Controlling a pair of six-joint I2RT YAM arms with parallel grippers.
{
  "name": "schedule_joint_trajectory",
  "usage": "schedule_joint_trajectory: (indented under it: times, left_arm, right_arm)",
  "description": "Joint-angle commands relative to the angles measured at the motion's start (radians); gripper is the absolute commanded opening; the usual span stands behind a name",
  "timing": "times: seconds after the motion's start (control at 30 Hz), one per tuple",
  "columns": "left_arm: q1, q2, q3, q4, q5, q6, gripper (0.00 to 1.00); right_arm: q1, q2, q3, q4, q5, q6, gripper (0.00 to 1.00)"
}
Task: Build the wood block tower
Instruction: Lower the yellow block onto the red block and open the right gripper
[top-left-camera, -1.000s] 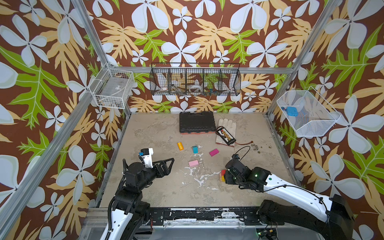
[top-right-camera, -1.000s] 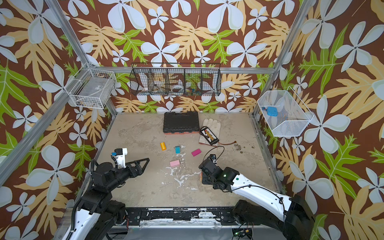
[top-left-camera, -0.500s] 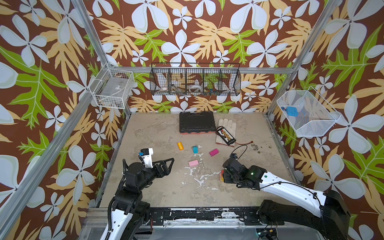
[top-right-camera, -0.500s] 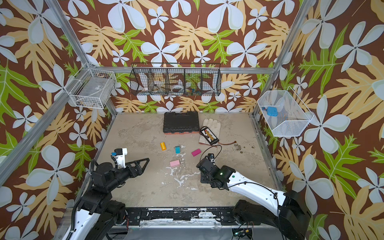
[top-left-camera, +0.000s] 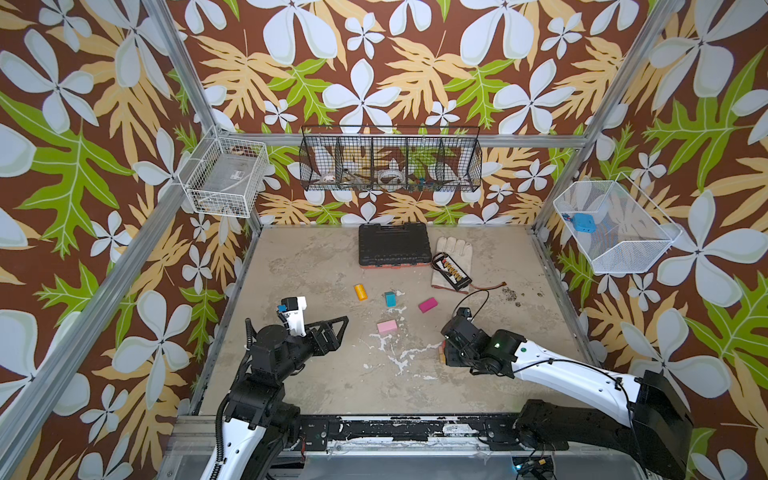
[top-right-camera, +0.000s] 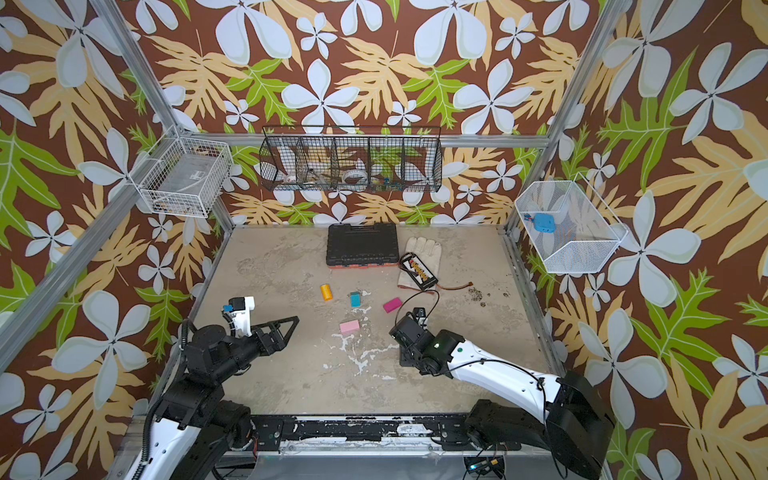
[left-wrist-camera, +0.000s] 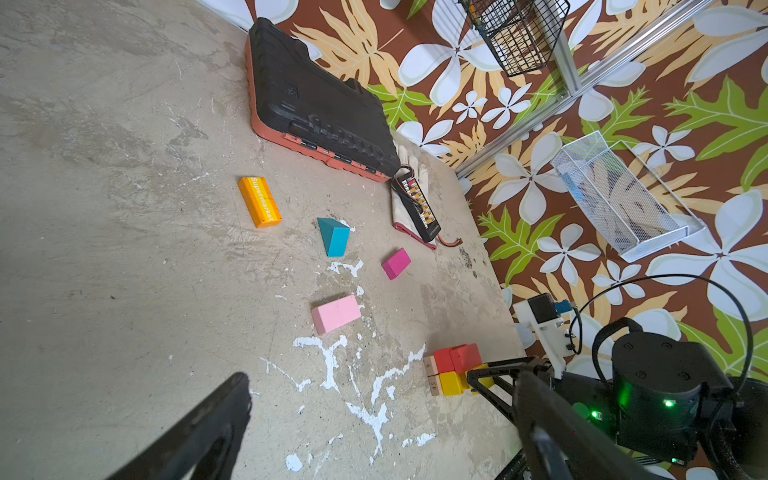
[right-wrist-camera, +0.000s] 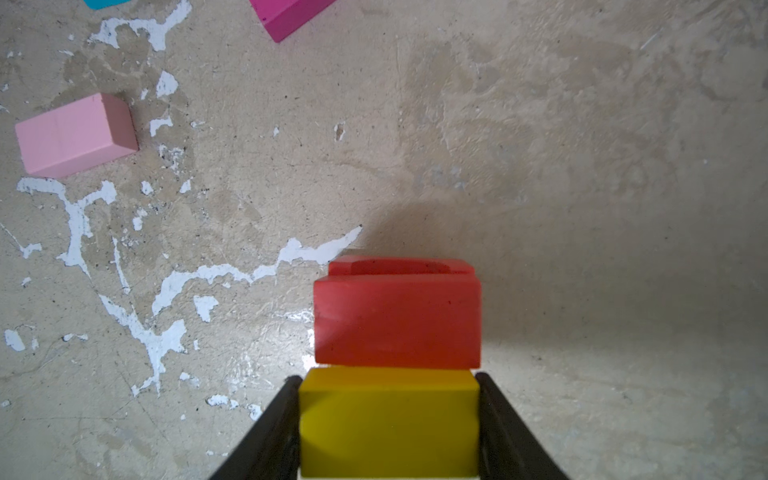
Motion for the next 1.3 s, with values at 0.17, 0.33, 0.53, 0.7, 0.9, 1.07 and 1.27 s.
schedule_joint_trajectory:
  times: [0.17, 0.33, 0.53, 0.7, 0.9, 1.07, 1.27]
  left_arm:
    - [-0.001, -0.002, 0.0, 0.023, 0.0, 0.0, 1.0]
    - [-0.001, -0.001, 0.0, 0.023, 0.0, 0.0, 1.0]
    - [-0.001, 0.0, 0.0, 0.023, 0.0, -0.002, 1.0]
    - [-0.002, 0.0, -0.002, 0.023, 0.0, -0.001, 1.0]
    - [0.0, -0.001, -0.002, 0.024, 0.001, -0.001, 1.0]
    - [-0.001, -0.002, -0.002, 0.024, 0.002, -0.002, 1.0]
    - [0.0, -0.002, -0.002, 0.023, 0.002, -0.002, 1.0]
  right_arm:
    - [0.001, 0.016, -0.003, 0.016, 0.022, -0.005, 0.59]
    - [0.002, 0.02, -0.008, 0.013, 0.032, -0.003, 0.63]
    - [0.002, 0.023, -0.012, 0.016, 0.038, -0.001, 0.67]
    - [0.001, 0.022, -0.013, 0.014, 0.041, 0.002, 0.67]
    - [0.001, 0.012, -0.021, 0.019, 0.042, 0.006, 0.65]
    - [0.002, 0.014, -0.021, 0.029, 0.034, 0.005, 0.65]
    - [0.001, 0.008, -0.023, 0.032, 0.031, 0.008, 0.65]
